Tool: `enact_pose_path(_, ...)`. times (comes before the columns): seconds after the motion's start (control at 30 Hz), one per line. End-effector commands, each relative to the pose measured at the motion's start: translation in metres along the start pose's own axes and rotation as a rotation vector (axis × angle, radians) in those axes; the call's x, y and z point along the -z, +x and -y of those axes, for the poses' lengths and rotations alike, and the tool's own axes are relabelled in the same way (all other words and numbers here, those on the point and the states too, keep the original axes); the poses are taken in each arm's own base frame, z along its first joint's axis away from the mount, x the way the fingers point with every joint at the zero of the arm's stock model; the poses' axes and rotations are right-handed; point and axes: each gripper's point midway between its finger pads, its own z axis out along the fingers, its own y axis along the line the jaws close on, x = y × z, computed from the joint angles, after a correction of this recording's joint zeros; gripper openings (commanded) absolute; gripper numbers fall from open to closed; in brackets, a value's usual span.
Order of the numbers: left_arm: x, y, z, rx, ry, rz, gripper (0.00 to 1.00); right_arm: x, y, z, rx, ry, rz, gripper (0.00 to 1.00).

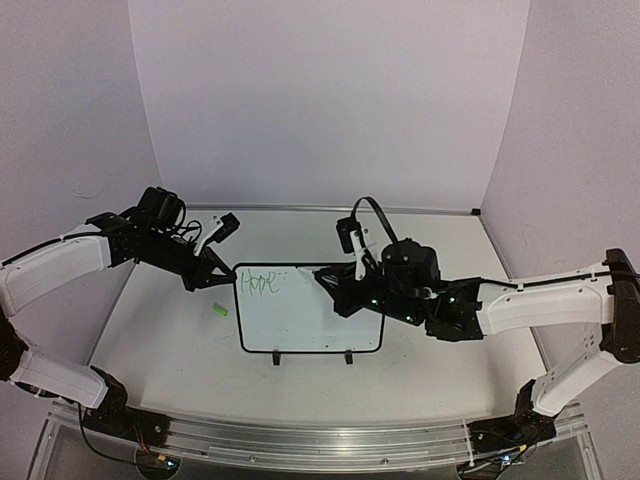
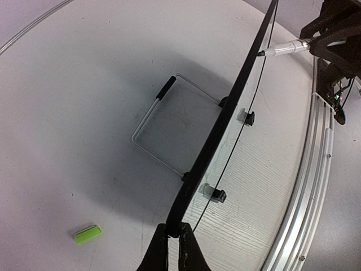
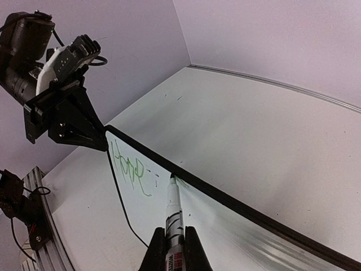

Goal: Write a sentence on the whiteboard

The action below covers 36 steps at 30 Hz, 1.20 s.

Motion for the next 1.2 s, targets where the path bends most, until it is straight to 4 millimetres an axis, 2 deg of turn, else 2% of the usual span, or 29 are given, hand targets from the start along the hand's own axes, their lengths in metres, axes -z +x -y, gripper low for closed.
enact_pose_path(0.0, 0.002, -0.001, -0.004, -0.028, -0.037, -0.012, 0.0, -0.006, -0.012, -0.001, -0.01, 0.009, 0.032, 0.0)
enact_pose_path(0.23, 0.002, -0.002, -0.003, -0.028, -0.036, -0.01, 0.0, -0.003, 0.014, 0.006, -0.036, 0.017, -0.041, 0.0)
enact_pose_path(0.5, 0.003, -0.002, -0.003, -0.029, -0.038, -0.008, 0.0, -0.005, 0.057, 0.009, -0.078, 0.007, -0.148, 0.0)
enact_pose_path(0.63, 0.003, -0.002, -0.003, -0.029, -0.037, -0.008, 0.0, -0.008, 0.066, 0.006, -0.077, -0.002, -0.173, 0.0)
enact_pose_path(0.8, 0.003, -0.002, -0.003, -0.029, -0.039, -0.008, 0.0, -0.013, 0.058, 0.0, -0.072, -0.017, -0.145, 0.0)
enact_pose_path(0.93, 0.003, -0.002, -0.004, -0.029, -0.04, -0.009, 0.0, -0.014, 0.038, -0.008, -0.085, -0.048, -0.086, 0.0)
enact_pose_path(1.17, 0.003, -0.002, -0.003, -0.03, -0.041, -0.009, 0.0, 0.002, 0.005, -0.023, -0.12, -0.137, 0.022, 0.0)
